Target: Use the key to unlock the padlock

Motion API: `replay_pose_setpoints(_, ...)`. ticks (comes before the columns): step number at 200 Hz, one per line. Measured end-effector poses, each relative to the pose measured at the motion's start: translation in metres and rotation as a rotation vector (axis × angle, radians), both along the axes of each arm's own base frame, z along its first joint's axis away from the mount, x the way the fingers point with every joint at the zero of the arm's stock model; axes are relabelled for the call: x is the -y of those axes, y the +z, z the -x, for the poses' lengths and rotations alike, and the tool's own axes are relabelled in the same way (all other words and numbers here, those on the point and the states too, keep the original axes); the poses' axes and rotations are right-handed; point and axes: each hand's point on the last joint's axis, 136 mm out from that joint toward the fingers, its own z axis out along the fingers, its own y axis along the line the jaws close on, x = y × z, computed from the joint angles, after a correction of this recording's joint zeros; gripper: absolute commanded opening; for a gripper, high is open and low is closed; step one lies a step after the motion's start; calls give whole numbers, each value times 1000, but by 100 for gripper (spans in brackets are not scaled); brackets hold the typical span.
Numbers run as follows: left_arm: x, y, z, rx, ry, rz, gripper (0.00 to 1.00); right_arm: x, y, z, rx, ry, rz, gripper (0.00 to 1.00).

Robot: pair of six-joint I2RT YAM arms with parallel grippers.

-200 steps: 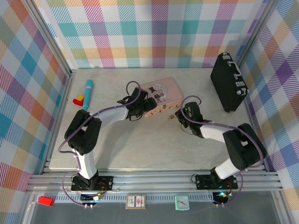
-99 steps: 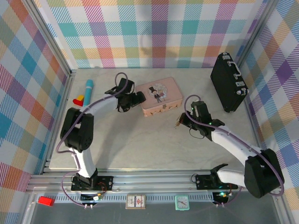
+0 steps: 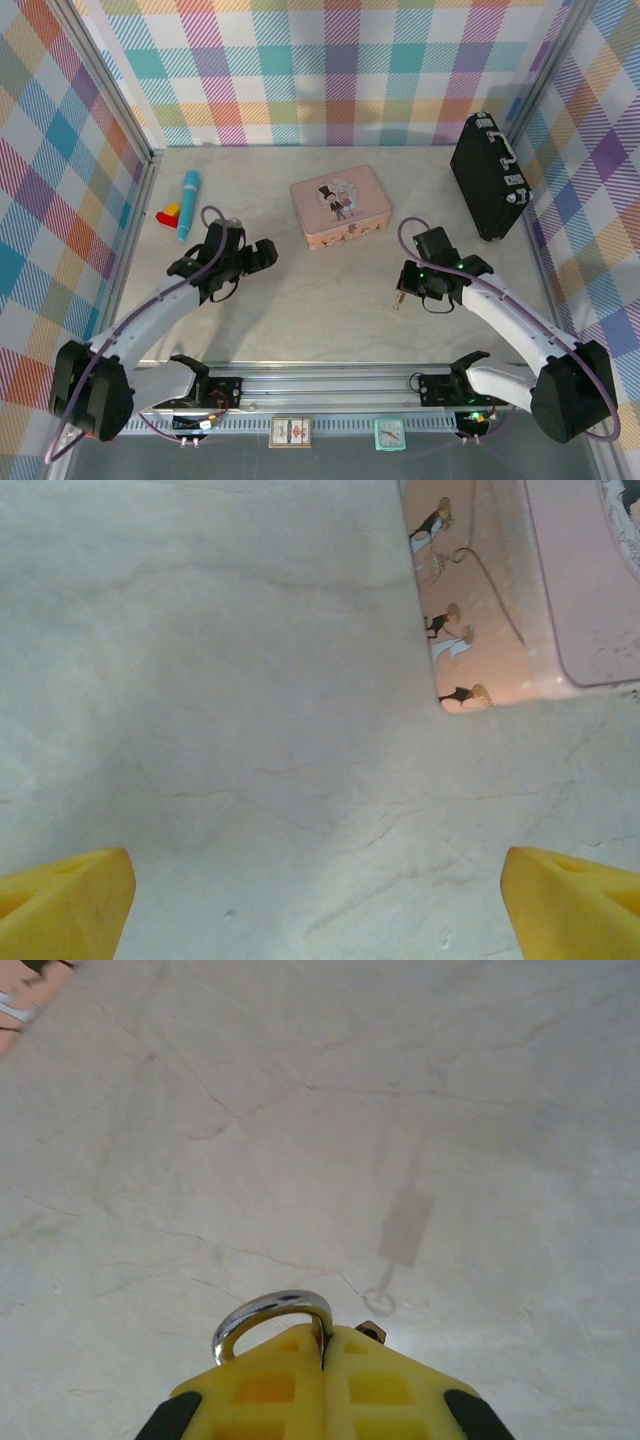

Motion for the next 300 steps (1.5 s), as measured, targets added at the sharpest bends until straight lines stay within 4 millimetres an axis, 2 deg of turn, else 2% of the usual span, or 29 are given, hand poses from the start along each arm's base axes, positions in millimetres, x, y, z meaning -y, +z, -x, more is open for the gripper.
replay_pose_setpoints(19, -6, 5, 8, 35, -2, -7, 95, 6, -9, 7, -52, -17, 34, 0)
replay_pose_setpoints(59, -7, 15, 9, 79, -15, -10, 95, 8, -32, 10, -140, -30, 72, 0)
replay_pose_setpoints(105, -8, 0, 15, 66, -25, -13, 96, 1, -56, 2, -203, -25, 88, 0)
replay_pose_setpoints(133, -9, -8, 20, 67, -29, -8, 96, -1, -66, -1, -226, -23, 95, 0)
replay_pose_setpoints(195, -7, -1, 18, 109, -33, 13, 98, -12, -76, -16, -237, -6, 87, 0)
replay_pose_setpoints(208, -7, 0, 17, 113, -34, 14, 100, -13, -76, -16, -235, -3, 87, 6)
replay_pose_setpoints(226, -6, 2, 16, 123, -35, 16, 100, -13, -76, -16, -231, 7, 90, 19)
replay_pose_setpoints(248, -7, 5, 16, 135, -32, 15, 100, -12, -73, -17, -219, 20, 99, 29)
replay_pose_setpoints(270, -13, 9, 17, 148, -19, -5, 100, -10, -65, -19, -184, 23, 106, 43)
replay_pose_setpoints(300, -22, 20, 18, 168, -4, -53, 100, -7, -47, -22, -120, 29, 107, 53)
